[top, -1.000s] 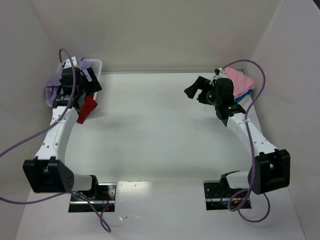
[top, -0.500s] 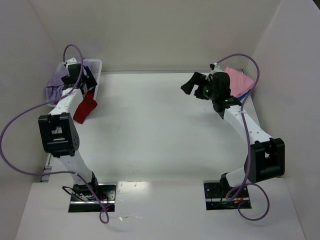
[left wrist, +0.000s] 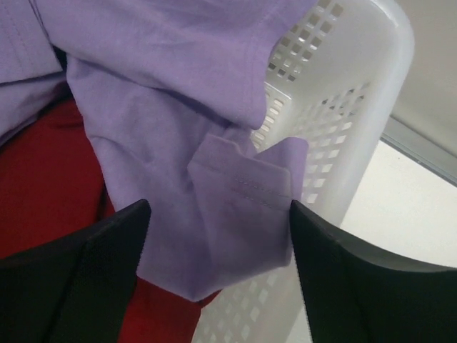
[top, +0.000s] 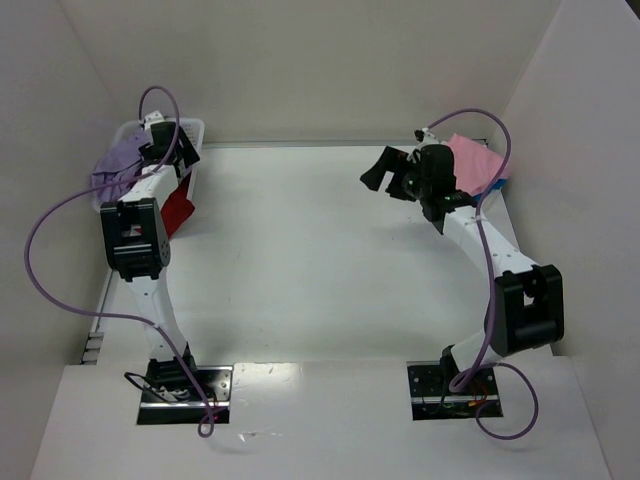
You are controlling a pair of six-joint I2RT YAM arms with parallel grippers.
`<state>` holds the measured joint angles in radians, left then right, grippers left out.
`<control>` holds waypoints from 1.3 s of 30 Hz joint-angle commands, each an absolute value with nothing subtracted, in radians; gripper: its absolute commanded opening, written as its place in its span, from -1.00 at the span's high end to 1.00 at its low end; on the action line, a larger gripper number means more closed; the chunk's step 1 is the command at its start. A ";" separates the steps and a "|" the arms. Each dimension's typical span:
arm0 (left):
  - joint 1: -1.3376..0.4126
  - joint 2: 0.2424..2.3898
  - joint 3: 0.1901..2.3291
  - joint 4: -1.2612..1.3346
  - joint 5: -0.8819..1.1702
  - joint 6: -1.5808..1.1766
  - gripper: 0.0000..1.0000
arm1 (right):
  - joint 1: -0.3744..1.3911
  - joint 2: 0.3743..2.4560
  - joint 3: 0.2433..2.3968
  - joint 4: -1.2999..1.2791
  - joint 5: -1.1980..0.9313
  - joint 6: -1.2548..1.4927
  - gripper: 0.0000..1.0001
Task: Fold and stack the t-shirts
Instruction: Grab crumpled tshirt from bin with the left arm, then move the tshirt to the center of the board
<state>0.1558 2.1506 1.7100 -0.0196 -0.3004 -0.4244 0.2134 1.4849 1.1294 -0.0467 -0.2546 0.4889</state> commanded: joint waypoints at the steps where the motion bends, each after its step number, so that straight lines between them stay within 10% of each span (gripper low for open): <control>1: 0.160 2.174 1.741 0.037 -0.357 -0.436 -0.58 | 0.221 1.491 1.180 -0.021 -0.249 0.471 -1.00; 9: 0.160 2.118 1.765 -0.006 -0.263 -0.394 1.00 | 0.221 1.479 1.189 -0.012 -0.249 0.480 -1.00; 20: -0.009 1.930 2.251 -0.494 0.098 -0.223 1.00 | 0.221 1.450 1.258 0.006 -0.259 0.491 -1.00; 30: -0.796 1.963 2.879 -1.019 -0.055 -0.138 1.00 | 0.221 1.370 1.292 -0.003 -0.204 0.471 -1.00; 39: -0.890 1.629 2.425 -0.935 -0.458 -0.227 1.00 | 0.195 1.308 1.207 -0.006 -0.181 0.489 -1.00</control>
<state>-0.8982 1.7962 2.6663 -1.0458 -0.2752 -0.1947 0.2077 1.3464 1.2427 -0.0395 -0.1951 0.4900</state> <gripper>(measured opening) 0.011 0.999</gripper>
